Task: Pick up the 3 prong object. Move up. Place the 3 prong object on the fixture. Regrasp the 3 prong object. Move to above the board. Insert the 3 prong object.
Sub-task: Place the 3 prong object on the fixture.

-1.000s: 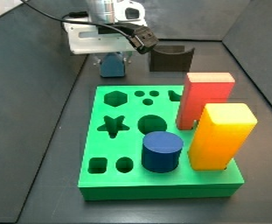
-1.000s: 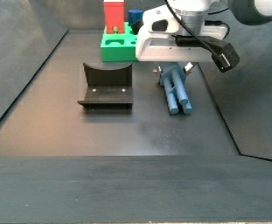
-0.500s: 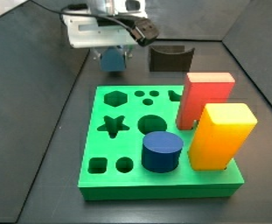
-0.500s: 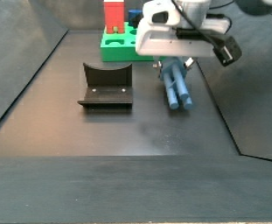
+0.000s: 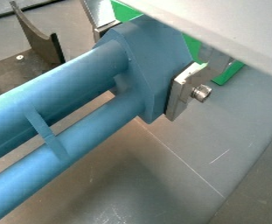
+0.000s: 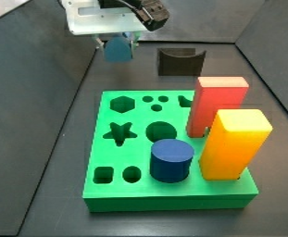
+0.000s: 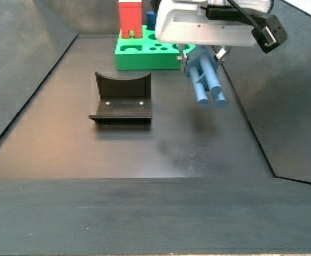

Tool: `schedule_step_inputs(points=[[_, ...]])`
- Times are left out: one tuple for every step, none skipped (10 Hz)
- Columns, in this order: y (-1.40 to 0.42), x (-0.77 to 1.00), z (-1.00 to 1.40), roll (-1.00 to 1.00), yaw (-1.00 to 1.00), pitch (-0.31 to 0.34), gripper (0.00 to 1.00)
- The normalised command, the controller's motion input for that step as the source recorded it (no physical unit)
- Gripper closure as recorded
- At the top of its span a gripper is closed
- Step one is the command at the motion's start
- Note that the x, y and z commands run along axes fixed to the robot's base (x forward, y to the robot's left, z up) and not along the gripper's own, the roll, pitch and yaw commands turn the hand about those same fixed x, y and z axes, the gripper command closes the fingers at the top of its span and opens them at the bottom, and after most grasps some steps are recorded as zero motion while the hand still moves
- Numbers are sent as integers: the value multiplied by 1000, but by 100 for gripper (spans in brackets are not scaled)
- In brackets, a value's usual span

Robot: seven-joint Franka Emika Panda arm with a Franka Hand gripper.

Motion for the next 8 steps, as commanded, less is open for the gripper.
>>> schedule_step_inputs(points=[[3, 9, 1000, -5, 1, -3, 100], [-2, -7, 1000, -15, 3, 28, 100], [-4, -9, 1000, -27, 8, 34, 100], [-6, -15, 1000, -46, 17, 35, 100], [-8, -18, 1000, -61, 22, 32, 100], [-10, -24, 1000, -81, 25, 35, 100], [-12, -26, 1000, -91, 26, 36, 100], [-15, -24, 893, -111, 25, 39, 100]])
